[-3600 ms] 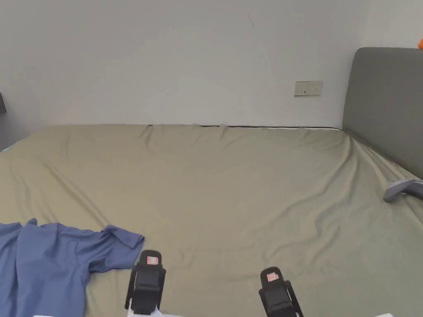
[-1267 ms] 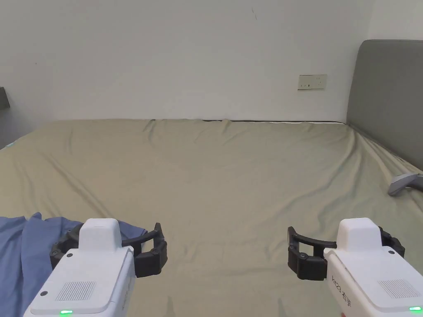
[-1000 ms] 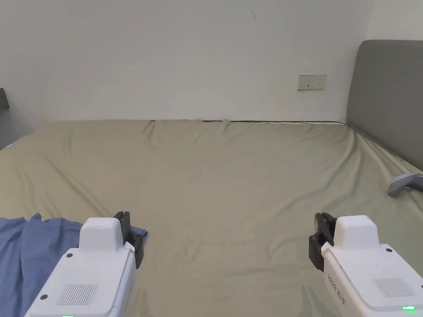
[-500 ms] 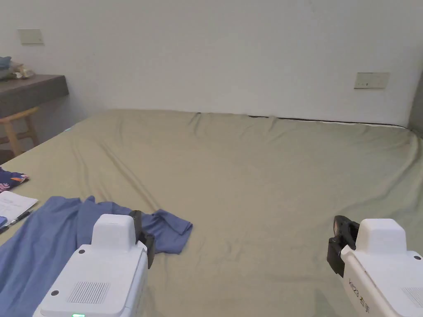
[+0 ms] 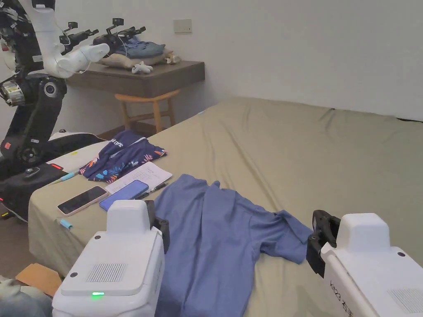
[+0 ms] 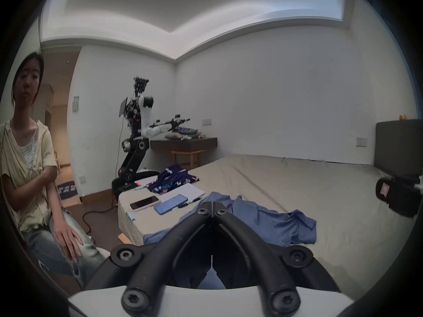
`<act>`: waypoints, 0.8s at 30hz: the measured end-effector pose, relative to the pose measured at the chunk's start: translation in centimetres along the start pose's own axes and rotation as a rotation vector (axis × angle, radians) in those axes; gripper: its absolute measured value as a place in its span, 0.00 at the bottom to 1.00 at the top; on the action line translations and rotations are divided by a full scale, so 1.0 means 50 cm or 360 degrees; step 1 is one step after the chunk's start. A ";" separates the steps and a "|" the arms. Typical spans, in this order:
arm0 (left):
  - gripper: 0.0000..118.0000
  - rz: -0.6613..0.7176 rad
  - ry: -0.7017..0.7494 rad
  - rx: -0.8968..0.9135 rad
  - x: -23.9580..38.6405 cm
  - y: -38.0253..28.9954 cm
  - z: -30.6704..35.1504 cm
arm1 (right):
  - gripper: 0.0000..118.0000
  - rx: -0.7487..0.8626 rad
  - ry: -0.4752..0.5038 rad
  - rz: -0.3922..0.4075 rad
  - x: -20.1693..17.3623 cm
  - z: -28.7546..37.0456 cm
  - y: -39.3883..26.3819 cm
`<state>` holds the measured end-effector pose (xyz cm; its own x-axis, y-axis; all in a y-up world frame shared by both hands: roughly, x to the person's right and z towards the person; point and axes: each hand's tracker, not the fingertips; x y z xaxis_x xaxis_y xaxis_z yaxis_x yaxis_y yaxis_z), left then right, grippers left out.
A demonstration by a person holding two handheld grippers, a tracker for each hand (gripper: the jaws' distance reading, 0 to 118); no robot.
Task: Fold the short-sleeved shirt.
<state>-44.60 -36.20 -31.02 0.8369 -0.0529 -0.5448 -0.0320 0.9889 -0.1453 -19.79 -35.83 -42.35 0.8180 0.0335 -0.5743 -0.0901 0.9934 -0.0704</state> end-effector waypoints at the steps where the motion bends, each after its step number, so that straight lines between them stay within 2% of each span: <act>1: 0.00 0.0016 -0.0001 -0.0016 0.002 0.002 -0.011 | 0.00 0.0006 0.0005 0.0012 0.000 -0.008 -0.002; 3: 0.00 0.0016 0.0004 -0.0044 0.016 0.011 -0.045 | 0.00 -0.0015 0.0012 0.0006 0.006 -0.021 -0.008; 5: 0.00 0.0008 -0.0040 -0.0200 0.043 0.021 -0.110 | 0.00 -0.0044 0.0011 0.0001 0.023 -0.038 -0.020; 8: 0.00 0.0013 -0.0205 -0.0416 0.091 0.021 -0.238 | 0.00 -0.0108 -0.0015 -0.0017 0.058 -0.062 -0.045; 9: 0.00 -0.0012 -0.0235 -0.0506 0.109 0.017 -0.286 | 0.00 -0.0118 -0.0019 -0.0041 0.073 -0.065 -0.055; 10: 0.00 -0.0015 -0.0252 -0.0553 0.123 0.010 -0.326 | 0.00 -0.0148 -0.0017 -0.0127 0.087 -0.063 -0.065; 11: 0.05 -0.0034 -0.0254 -0.0620 0.143 -0.003 -0.385 | 0.00 -0.0062 -0.0042 -0.0105 0.108 -0.059 -0.075; 12: 0.21 -0.0083 -0.0279 -0.0699 0.157 -0.016 -0.429 | 0.00 -0.0092 -0.0048 -0.0103 0.120 -0.057 -0.084; 13: 0.49 -0.0122 -0.0305 -0.0772 0.168 -0.031 -0.472 | 0.00 -0.0096 -0.0079 -0.0080 0.130 -0.057 -0.091; 14: 0.89 -0.0123 -0.0303 -0.0853 0.178 -0.053 -0.518 | 0.00 -0.0110 -0.0106 -0.0048 0.144 -0.057 -0.100; 15: 1.00 -0.0083 -0.0299 -0.0900 0.182 -0.071 -0.551 | 0.00 -0.0118 -0.0108 -0.0038 0.158 -0.056 -0.109; 17: 0.95 0.0015 -0.0272 -0.0930 0.177 -0.105 -0.618 | 0.00 -0.0169 -0.0145 -0.0019 0.185 -0.055 -0.127; 19: 0.95 0.0009 -0.0205 -0.1042 0.179 -0.138 -0.678 | 0.00 -0.0213 -0.0202 -0.0033 0.210 -0.054 -0.145; 20: 0.95 -0.0005 -0.0165 -0.1077 0.195 -0.143 -0.661 | 0.00 -0.0238 -0.0227 -0.0055 0.224 -0.053 -0.153; 21: 0.89 -0.0053 -0.0158 -0.1112 0.204 -0.157 -0.668 | 0.00 -0.0258 -0.0246 -0.0085 0.237 -0.050 -0.161; 22: 0.74 -0.0104 -0.0169 -0.1151 0.213 -0.167 -0.670 | 0.00 -0.0271 -0.0259 -0.0100 0.245 -0.048 -0.167; 23: 0.51 -0.0127 -0.0190 -0.1210 0.226 -0.178 -0.667 | 0.00 -0.0281 -0.0273 -0.0106 0.253 -0.045 -0.174; 24: 0.51 -0.0106 -0.0203 -0.1266 0.233 -0.190 -0.666 | 0.00 -0.0286 -0.0293 -0.0106 0.259 -0.042 -0.179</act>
<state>-52.73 -50.85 -63.50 0.9052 -0.0448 -0.4227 -0.3186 0.5868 -0.7444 -9.59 -44.53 -50.87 0.9135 0.0046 -0.4068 -0.1188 0.9593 -0.2561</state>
